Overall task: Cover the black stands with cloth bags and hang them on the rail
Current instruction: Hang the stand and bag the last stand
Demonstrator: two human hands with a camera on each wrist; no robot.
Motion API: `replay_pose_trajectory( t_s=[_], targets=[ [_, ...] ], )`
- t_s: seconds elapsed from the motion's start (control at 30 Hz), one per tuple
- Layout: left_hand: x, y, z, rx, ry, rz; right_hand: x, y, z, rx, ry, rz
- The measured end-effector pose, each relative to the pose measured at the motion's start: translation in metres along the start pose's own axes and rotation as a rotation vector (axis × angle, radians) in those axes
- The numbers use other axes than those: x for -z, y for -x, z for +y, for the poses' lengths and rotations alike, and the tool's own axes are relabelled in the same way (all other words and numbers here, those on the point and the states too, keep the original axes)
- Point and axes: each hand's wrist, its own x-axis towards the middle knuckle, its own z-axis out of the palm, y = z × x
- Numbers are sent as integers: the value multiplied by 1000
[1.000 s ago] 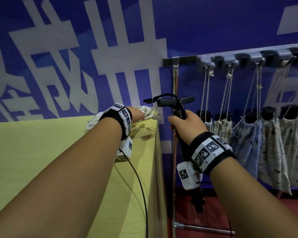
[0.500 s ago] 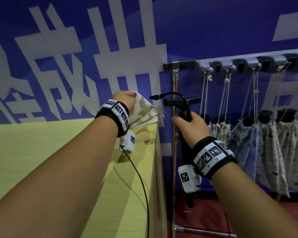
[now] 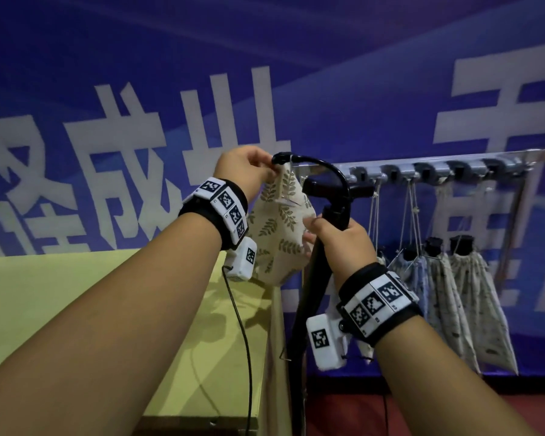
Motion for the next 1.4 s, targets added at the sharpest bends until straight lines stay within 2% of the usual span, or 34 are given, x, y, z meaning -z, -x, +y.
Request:
replay_pose_trajectory(
  t_s=[0.17,0.3,0.37,0.6,0.73,0.9,1.0,1.07,1.17,1.27,1.33,1.4],
  targets=[
    [-12,11,30,-29,29,-86,16,28,-26,67,-90,24],
    [-26,14,47,25,65,-94,26,39,-34,136,-153,127],
    [-34,15,55,65,97,-80,32,43,-40,109,-166,108],
    [-52,31,80,376,427,-96,50,41,-38,12,119,-37],
    [-58,42,64,376,562,-139,53,39,-28,-45,156,-21],
    [-65,50,39,336,374,-240,59,39,-18,-76,154,72],
    [-68,64,24,386,236,-342,63,36,-13,-70,171,105],
    [-70,79,12,446,197,-439,65,35,-10,-60,193,122],
    [-70,98,-7,524,70,-654,66,33,-8,-71,195,121],
    [-66,112,-18,538,29,-812,67,27,-4,-88,173,130],
    [-67,120,-20,523,79,-815,66,24,1,-89,144,115],
    [-73,118,-25,528,134,-715,64,21,8,-101,125,85]
  ],
)
